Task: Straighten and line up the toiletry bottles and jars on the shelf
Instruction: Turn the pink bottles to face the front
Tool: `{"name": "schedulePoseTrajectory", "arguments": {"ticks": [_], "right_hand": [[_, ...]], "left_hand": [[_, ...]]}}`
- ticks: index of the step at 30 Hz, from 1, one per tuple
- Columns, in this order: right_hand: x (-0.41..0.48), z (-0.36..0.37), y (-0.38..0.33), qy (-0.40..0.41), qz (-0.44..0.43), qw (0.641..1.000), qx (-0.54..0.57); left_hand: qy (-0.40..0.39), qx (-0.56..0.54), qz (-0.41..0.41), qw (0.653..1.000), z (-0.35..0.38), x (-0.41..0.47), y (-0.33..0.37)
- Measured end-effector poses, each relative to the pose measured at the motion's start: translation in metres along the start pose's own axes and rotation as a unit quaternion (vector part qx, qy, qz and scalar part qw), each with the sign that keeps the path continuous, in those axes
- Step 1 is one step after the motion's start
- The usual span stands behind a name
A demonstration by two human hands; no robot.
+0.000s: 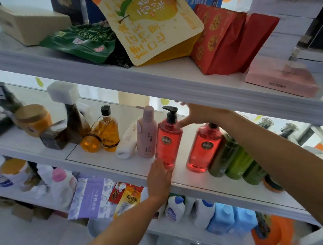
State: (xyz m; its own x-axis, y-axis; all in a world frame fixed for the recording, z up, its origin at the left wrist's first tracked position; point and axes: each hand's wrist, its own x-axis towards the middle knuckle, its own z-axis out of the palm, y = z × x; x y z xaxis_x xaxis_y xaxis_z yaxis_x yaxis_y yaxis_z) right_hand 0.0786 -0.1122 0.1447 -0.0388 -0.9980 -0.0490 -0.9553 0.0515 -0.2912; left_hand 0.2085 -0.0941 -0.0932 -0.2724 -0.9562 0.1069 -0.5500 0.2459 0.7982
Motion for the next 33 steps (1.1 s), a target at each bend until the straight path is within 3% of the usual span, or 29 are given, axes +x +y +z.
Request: {"name": "schedulePoseTrajectory", "arguments": {"ticks": [3,8,17,22,24,29,31,33], "right_hand": [[0.011,0.005,-0.015,-0.012,-0.013,0.999,0.043],[0.022,0.019,-0.023,-0.013,-0.024,1.0,0.016],[0.008,0.006,0.0,-0.062,-0.004,0.997,0.045],[0.009,0.005,0.005,-0.081,0.011,0.995,0.056],[0.013,0.006,-0.001,-0.063,0.013,0.998,0.021],[0.03,0.009,-0.043,0.01,-0.015,1.0,-0.005],[0.04,0.016,-0.062,0.013,-0.016,0.999,-0.025],[0.053,0.03,-0.074,-0.018,-0.007,1.0,-0.021]], "left_hand": [[0.037,-0.078,-0.089,0.992,-0.025,0.013,-0.006],[-0.03,-0.083,-0.051,0.995,-0.039,0.026,-0.002],[-0.057,-0.074,-0.006,0.996,-0.016,0.027,0.02],[-0.061,-0.085,-0.031,0.994,-0.009,0.024,0.021],[-0.039,-0.084,-0.059,0.994,-0.017,0.021,0.019],[0.154,-0.1,-0.071,0.98,-0.047,0.025,0.006],[0.171,-0.071,-0.063,0.981,-0.061,0.039,0.003],[0.132,-0.065,-0.078,0.986,-0.074,0.052,0.006]]}}
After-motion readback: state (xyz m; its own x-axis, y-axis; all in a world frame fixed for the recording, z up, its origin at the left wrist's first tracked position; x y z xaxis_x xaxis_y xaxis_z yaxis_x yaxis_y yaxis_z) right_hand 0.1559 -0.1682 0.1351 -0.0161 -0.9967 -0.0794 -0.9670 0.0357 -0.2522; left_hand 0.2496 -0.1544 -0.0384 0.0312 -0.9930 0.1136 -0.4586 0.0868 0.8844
